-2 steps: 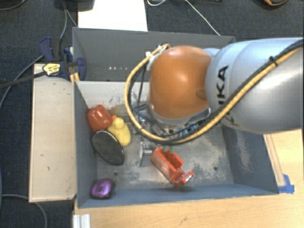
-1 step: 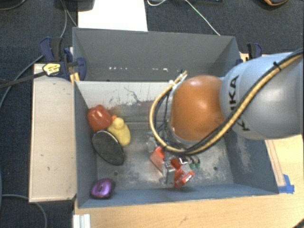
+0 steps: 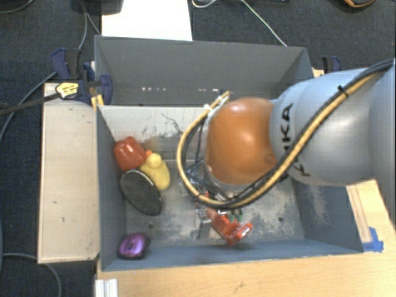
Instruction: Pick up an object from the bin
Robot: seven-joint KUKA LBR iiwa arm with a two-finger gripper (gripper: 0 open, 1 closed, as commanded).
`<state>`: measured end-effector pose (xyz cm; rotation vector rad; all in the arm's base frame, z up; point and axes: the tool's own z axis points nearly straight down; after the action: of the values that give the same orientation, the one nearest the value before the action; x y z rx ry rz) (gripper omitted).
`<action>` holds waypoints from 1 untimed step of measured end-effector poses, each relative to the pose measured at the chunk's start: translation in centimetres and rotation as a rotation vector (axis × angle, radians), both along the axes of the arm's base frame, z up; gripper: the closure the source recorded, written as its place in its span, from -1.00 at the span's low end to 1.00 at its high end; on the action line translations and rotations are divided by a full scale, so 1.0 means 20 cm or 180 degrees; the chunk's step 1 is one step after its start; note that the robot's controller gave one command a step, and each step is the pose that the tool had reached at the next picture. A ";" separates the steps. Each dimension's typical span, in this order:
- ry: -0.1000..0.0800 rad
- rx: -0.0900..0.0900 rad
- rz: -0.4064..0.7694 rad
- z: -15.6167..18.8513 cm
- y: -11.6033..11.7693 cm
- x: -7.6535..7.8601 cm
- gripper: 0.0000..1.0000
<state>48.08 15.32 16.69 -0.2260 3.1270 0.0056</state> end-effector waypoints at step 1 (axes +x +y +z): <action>0.0023 -0.0013 0.0730 -0.22 -0.37 0.08 -1.00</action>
Offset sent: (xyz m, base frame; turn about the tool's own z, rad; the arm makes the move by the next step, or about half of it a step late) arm 0.0046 -0.1106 -0.0487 -0.2370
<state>49.76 7.93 12.29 -0.5839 3.0883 0.0012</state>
